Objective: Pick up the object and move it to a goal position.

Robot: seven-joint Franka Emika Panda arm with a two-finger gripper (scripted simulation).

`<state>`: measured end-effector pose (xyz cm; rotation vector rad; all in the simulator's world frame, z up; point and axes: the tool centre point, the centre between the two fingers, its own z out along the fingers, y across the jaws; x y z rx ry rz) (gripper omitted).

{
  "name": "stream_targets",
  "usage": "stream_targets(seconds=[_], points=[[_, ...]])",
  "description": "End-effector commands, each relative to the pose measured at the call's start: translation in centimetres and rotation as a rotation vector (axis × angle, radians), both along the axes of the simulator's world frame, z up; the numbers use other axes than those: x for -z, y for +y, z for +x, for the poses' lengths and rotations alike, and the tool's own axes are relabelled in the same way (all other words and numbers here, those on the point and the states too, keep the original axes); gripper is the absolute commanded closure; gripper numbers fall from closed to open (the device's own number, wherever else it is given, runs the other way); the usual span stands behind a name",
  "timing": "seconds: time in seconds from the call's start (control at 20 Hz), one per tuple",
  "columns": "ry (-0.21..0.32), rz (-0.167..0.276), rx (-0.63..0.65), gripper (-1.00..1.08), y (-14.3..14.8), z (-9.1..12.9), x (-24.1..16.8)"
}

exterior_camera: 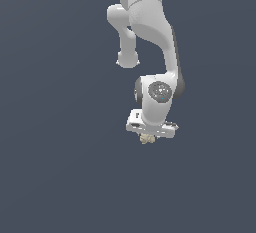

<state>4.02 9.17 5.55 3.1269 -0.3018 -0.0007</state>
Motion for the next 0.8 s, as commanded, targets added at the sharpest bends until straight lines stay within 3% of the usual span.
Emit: stream_targets(seconds=[0.0, 0.75], points=[[0.000, 0.000, 0.000, 1.08, -0.2, 1.0, -0.6], [0.000, 0.000, 0.000, 1.08, -1.3, 7.9, -4.4]])
